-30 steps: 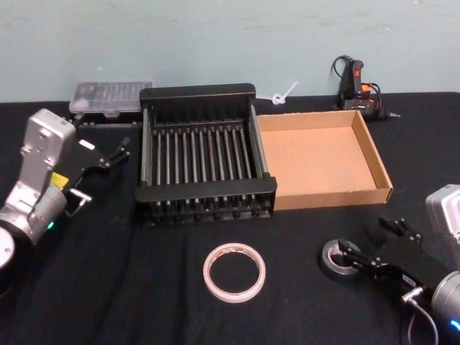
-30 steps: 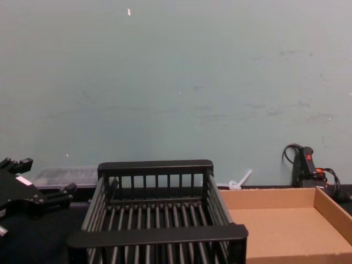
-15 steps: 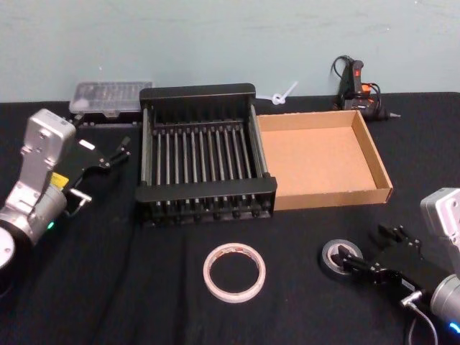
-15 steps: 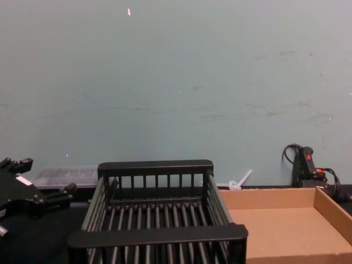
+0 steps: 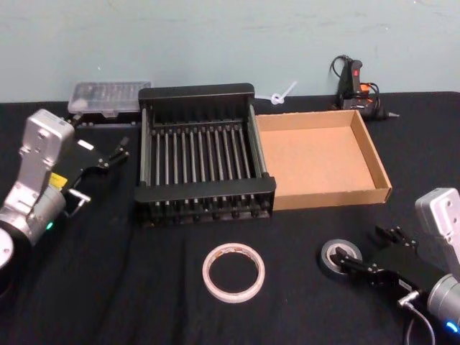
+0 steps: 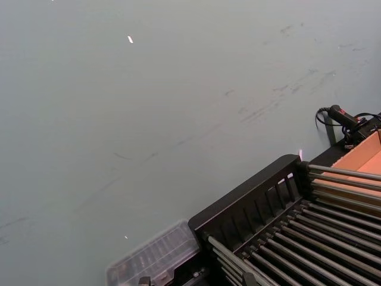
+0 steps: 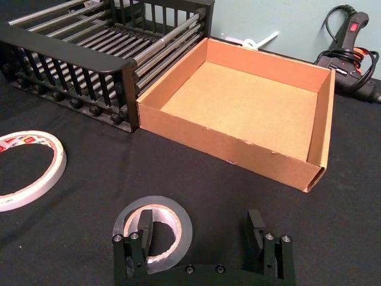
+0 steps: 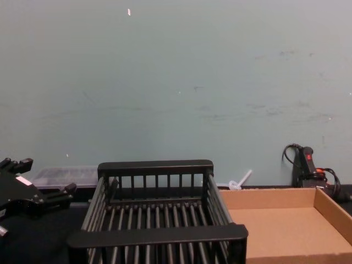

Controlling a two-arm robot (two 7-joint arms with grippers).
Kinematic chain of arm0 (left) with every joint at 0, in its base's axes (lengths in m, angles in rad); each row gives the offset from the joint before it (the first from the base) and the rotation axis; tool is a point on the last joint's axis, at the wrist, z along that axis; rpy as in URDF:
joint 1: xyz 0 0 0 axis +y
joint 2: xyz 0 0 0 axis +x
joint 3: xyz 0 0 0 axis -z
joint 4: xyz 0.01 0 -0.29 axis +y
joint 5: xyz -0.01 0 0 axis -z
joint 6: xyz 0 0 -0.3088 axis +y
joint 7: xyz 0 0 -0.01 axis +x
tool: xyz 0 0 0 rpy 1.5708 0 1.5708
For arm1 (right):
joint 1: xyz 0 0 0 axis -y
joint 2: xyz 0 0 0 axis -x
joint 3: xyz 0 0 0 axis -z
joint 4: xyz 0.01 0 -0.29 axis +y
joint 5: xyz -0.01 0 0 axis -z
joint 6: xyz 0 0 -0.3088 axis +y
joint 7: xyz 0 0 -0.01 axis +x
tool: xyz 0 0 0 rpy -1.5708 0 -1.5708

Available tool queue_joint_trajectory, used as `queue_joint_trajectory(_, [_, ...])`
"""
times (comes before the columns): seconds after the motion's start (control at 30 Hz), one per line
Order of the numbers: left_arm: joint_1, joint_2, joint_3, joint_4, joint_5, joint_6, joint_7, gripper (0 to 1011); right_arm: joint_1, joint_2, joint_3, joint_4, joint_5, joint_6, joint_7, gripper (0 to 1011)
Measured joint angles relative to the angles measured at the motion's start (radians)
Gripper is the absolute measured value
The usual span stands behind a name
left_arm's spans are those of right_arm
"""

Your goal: Pick up the white tape and place it into the black box , Pick up the silver tape and place it into the brown box.

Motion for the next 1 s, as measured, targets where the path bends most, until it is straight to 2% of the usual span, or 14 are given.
queue_joint_trajectory(0.43, [0.0,0.0,0.0,0.0,0.0,0.0,0.0,1001,0.003,-0.031,0.013,0.015,-0.026,0.009,0.017,1002])
queue_joint_trajectory(0.8, [0.0,0.0,0.0,0.0,0.0,0.0,0.0,1001,0.003,-0.028,0.012,0.014,-0.025,0.01,0.017,1002])
queue_joint_trajectory(1.0, [0.0,0.0,0.0,0.0,0.0,0.0,0.0,1001,0.003,-0.027,0.011,0.013,-0.024,0.009,0.016,881])
